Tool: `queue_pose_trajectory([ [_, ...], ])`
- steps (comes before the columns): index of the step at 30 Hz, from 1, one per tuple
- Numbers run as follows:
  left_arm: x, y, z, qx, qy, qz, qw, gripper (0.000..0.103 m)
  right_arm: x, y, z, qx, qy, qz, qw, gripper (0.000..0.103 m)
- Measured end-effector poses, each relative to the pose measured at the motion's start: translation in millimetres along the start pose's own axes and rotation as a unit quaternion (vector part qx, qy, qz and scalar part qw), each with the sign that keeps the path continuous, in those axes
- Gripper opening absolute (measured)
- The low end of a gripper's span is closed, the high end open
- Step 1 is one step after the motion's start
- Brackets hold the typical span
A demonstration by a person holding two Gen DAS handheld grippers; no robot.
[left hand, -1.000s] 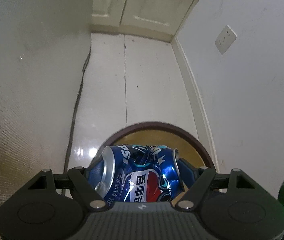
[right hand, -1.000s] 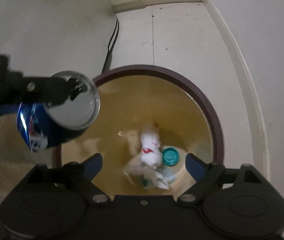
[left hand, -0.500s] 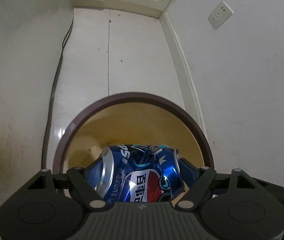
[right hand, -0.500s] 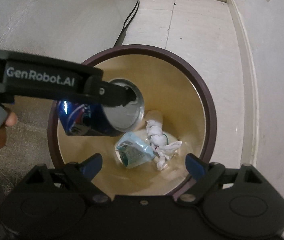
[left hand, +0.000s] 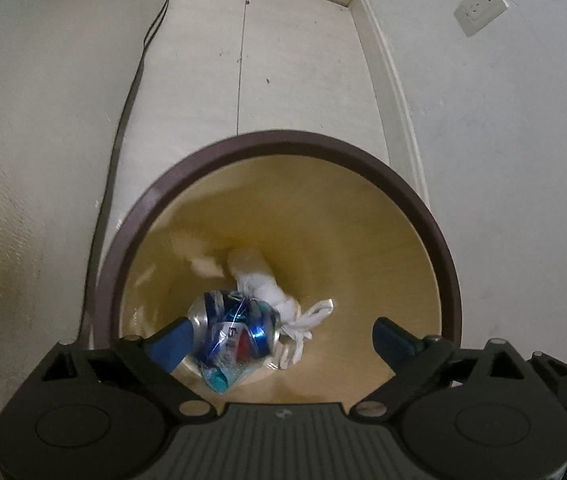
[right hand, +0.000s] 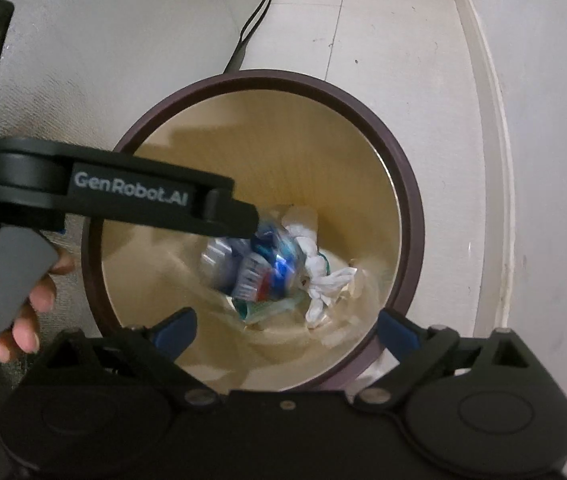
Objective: Collect trash
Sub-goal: 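Raise both open tools away from the trash bin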
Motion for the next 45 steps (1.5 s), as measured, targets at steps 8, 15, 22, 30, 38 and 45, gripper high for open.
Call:
queue_pose_trajectory([
  [8, -12, -1, -4, 0.050, -0.009, 0.041, 0.9979, 0.097, 2, -4, 1, 0.008, -0.008, 0.002, 1.000, 0.098],
  [15, -33, 0, -5, 0.072, -0.026, 0.063, 0.9950, 0.101, -6, 0, 1, 0.008, -0.018, -0.001, 1.000, 0.100],
  [22, -54, 5, -7, 0.071, -0.044, 0.076, 0.9937, 0.103, -18, -1, -3, 0.009, -0.032, -0.013, 0.999, 0.103],
  [30, -76, 14, -17, 0.076, -0.047, 0.099, 0.9911, 0.103, -37, -1, -11, 0.023, -0.046, -0.025, 0.998, 0.103],
  [38, -97, 28, -31, 0.069, -0.056, 0.120, 0.9889, 0.103, -61, -9, -21, 0.056, -0.055, -0.050, 0.996, 0.103],
  [45, -116, 36, -42, 0.069, -0.062, 0.134, 0.9867, 0.103, -77, -15, -30, 0.088, -0.061, -0.066, 0.992, 0.103],
])
Point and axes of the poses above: each gripper's, at about its wrist camera, not at the fingertips, and x roughly the way its jaws point, y to its left, z to its top, the point moved 9 cm from there along x, roughly the way its jaws point, and after that the axes turned 6 degrees about -x, right-handed, at the moved point
